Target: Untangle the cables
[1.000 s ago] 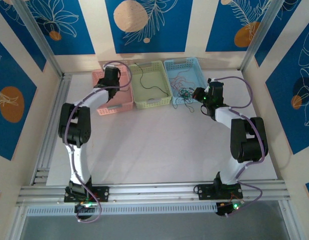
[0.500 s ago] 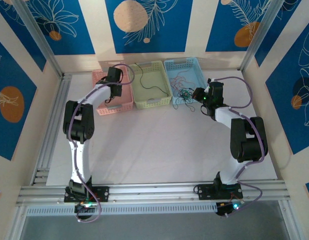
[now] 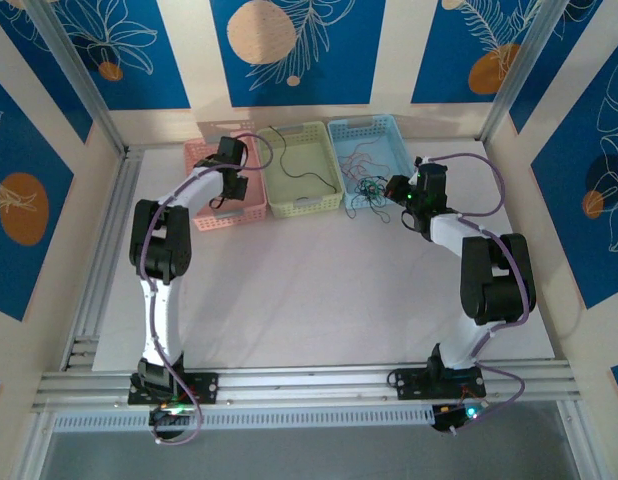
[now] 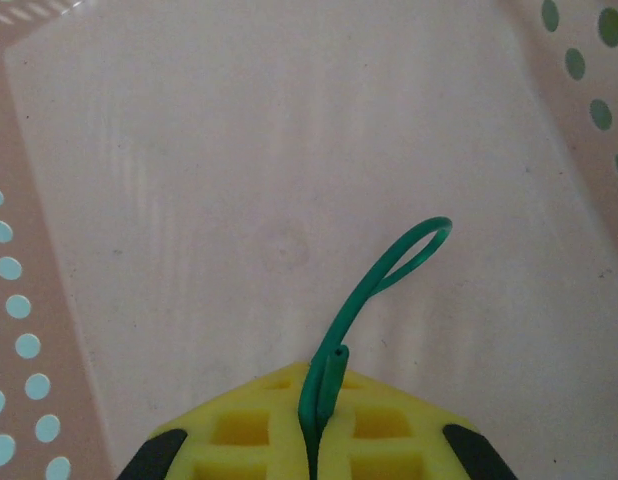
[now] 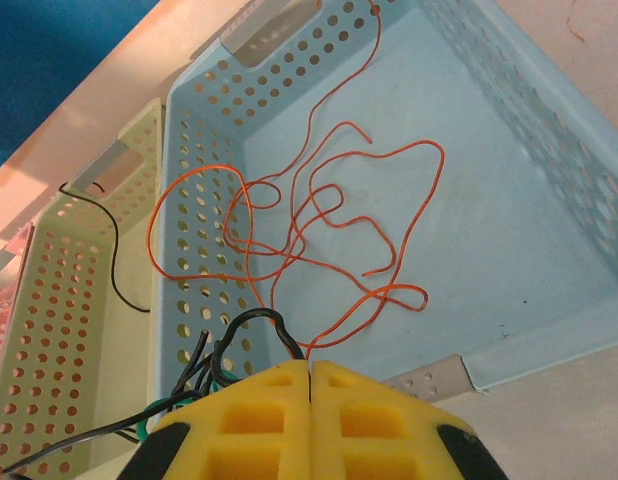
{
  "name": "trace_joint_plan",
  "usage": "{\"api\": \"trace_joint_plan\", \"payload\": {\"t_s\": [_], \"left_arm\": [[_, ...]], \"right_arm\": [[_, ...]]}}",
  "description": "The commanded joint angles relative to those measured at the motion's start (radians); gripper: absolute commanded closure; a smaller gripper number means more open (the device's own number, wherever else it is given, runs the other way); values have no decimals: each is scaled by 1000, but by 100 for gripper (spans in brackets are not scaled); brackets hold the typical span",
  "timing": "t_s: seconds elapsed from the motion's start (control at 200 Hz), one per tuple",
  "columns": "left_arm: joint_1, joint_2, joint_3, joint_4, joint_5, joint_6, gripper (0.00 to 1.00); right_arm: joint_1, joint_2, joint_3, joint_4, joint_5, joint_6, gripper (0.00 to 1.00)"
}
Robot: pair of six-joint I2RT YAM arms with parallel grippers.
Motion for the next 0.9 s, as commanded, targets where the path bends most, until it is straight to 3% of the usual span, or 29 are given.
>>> {"api": "trace_joint_plan", "payload": {"t_s": [0.0,0.49,0.695,0.895], "left_arm": [[3,14,12,-55,23,34,100],[24,20,12,-99,71,6,100],[29,-69,-68,-46,58,-36,100],[30,-153,-139,0,61,-82,78]], "right_arm": [[0,6,31,-5,-14,11,100],[5,7,31,-6,-14,9,100],[4,7,32,-5,-15,10,100],[7,12,37,-7,-21,11,100]]}}
